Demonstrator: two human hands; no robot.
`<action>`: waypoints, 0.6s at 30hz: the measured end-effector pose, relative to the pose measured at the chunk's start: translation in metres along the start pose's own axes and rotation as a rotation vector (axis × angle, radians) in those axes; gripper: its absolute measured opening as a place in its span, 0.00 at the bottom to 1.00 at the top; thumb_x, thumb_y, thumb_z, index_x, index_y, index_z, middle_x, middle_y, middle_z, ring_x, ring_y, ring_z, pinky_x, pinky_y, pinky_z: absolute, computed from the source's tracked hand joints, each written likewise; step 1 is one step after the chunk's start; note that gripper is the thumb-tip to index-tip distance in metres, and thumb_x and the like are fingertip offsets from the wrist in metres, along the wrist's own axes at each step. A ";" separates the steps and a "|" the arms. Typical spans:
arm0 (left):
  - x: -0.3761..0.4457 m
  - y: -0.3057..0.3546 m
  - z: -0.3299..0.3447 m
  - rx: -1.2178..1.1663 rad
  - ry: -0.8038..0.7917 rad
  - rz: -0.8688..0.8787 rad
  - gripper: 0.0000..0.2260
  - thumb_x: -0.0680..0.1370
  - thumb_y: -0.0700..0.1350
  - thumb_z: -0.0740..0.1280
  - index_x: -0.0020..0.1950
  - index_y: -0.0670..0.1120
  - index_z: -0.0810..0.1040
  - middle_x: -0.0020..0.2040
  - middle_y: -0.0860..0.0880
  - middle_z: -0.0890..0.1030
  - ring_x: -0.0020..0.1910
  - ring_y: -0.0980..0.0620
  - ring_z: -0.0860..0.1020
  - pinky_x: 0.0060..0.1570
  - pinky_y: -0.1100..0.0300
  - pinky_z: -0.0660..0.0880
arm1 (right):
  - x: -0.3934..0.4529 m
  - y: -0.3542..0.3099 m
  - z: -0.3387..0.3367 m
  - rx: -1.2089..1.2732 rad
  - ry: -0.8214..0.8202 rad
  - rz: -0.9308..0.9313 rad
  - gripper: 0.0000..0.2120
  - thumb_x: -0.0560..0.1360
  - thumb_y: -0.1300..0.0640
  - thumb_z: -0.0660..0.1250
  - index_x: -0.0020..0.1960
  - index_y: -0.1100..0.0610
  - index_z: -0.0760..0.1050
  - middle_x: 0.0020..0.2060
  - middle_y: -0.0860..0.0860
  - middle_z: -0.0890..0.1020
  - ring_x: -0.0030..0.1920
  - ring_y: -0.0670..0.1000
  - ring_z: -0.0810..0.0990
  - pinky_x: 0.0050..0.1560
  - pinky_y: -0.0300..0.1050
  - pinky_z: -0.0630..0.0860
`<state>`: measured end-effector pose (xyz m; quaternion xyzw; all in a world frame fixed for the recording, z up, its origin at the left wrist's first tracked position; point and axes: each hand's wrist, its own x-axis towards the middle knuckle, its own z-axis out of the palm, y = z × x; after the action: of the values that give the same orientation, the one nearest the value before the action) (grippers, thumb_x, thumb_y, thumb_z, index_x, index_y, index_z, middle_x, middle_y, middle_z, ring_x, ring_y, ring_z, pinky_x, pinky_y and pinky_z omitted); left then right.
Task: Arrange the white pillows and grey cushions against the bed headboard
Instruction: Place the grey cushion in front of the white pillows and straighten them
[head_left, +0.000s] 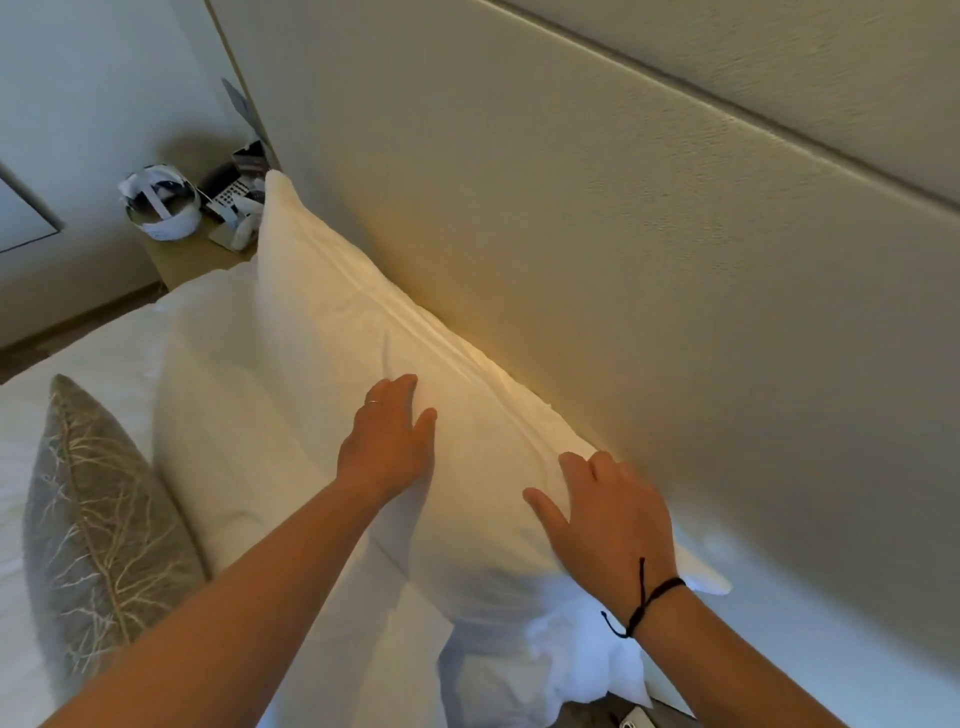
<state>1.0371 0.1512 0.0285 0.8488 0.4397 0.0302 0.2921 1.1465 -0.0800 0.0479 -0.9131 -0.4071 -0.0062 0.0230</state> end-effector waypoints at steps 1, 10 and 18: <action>0.003 0.001 0.001 0.018 -0.003 -0.014 0.24 0.81 0.60 0.56 0.76 0.56 0.60 0.78 0.50 0.63 0.75 0.45 0.64 0.68 0.44 0.68 | -0.003 0.004 0.001 0.002 -0.015 0.009 0.27 0.77 0.30 0.46 0.52 0.50 0.72 0.39 0.47 0.72 0.35 0.51 0.71 0.34 0.46 0.73; 0.028 -0.015 -0.020 0.251 -0.007 0.123 0.21 0.81 0.45 0.61 0.72 0.55 0.59 0.76 0.45 0.63 0.68 0.41 0.72 0.59 0.47 0.75 | -0.014 0.005 -0.004 0.071 0.001 0.066 0.29 0.76 0.30 0.48 0.57 0.52 0.74 0.40 0.48 0.74 0.34 0.51 0.73 0.31 0.44 0.73; 0.080 -0.022 -0.050 0.599 -0.009 0.342 0.30 0.79 0.42 0.67 0.77 0.55 0.57 0.81 0.48 0.56 0.75 0.42 0.64 0.66 0.45 0.70 | 0.084 -0.055 -0.014 0.171 -0.154 -0.043 0.27 0.76 0.32 0.54 0.61 0.53 0.71 0.53 0.51 0.76 0.51 0.54 0.75 0.50 0.50 0.73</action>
<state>1.0551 0.2454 0.0418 0.9584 0.2792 -0.0555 0.0227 1.1617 0.0189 0.0662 -0.8965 -0.4263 0.0985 0.0693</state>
